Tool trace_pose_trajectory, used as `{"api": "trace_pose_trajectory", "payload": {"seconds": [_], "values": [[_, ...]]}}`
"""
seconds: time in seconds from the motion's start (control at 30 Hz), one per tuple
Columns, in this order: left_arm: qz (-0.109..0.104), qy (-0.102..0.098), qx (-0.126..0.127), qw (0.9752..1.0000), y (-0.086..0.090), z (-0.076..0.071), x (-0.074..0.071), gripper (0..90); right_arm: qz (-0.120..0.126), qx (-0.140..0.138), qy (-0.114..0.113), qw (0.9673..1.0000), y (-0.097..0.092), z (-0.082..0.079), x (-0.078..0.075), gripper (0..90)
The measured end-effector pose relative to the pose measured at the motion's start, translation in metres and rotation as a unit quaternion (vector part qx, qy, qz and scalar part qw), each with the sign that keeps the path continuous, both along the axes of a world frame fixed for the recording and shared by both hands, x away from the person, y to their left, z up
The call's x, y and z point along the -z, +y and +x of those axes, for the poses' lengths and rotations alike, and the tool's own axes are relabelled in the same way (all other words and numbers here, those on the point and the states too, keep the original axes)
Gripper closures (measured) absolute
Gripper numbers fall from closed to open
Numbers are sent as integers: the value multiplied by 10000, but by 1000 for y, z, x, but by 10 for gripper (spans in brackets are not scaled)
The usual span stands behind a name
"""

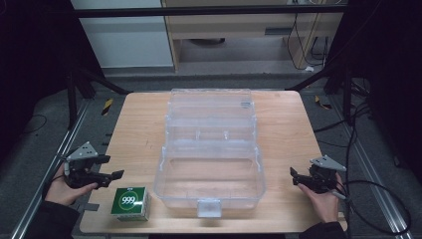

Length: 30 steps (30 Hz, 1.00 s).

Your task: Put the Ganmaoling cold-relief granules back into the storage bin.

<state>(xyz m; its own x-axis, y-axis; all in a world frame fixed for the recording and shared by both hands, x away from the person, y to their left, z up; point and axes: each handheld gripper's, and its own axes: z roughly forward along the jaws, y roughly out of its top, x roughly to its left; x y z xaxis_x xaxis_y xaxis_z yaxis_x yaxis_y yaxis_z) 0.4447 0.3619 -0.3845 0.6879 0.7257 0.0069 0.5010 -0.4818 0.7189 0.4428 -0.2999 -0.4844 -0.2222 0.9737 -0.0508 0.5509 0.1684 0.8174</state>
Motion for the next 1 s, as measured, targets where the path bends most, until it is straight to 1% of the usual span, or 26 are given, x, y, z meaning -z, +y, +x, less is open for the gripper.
{"api": "trace_pose_trajectory", "payload": {"seconds": [0.2, 0.27, 0.37, 0.43, 0.47, 0.53, 0.63, 0.73, 0.8, 0.83, 0.93, 0.97, 1.0], "values": [[220, 67, 318, 9992, -7, -3, -9, 186, 1, -17, 13, 10000, 0, 0, 0, 71], [358, 102, 471, 9982, -10, -4, -11, 185, -12, -15, 4, 10000, 0, 0, 0, 70], [568, 179, 745, 9954, -15, -6, -12, 179, 4, -23, 10, 10000, 1, 0, 0, 68], [701, 229, 920, 9930, -18, -7, -13, 178, 6, -15, 25, 10000, 1, 0, 1, 68], [756, 251, 1041, 9914, -19, -8, -13, 176, -34, -26, 29, 10000, 1, 0, 1, 67], [828, 264, 1192, 9891, -21, -9, -14, 176, -35, -27, 39, 10000, 1, 0, 1, 66], [962, 271, 1421, 9848, -23, -12, -15, 175, -27, -27, 59, 10000, 2, 0, 1, 65], [1153, 274, 1654, 9791, -26, -14, -16, 177, -25, -32, 64, 10000, 2, 0, 1, 65], [1233, 290, 1780, 9758, -28, -15, -17, 178, -32, -37, 68, 10000, 2, 0, 1, 64], [1291, 294, 1850, 9738, -29, -15, -17, 178, -20, -38, 73, 10000, 2, 0, 2, 64], [1385, 321, 1974, 9700, -31, -17, -17, 175, -42, -44, 74, 10000, 2, 0, 2, 63], [1429, 326, 2035, 9680, -32, -17, -17, 173, -41, -43, 75, 10000, 2, 0, 2, 63], [1437, 346, 2093, 9666, -32, -18, -17, 172, -42, -45, 78, 10000, 2, 0, 2, 62]]}}
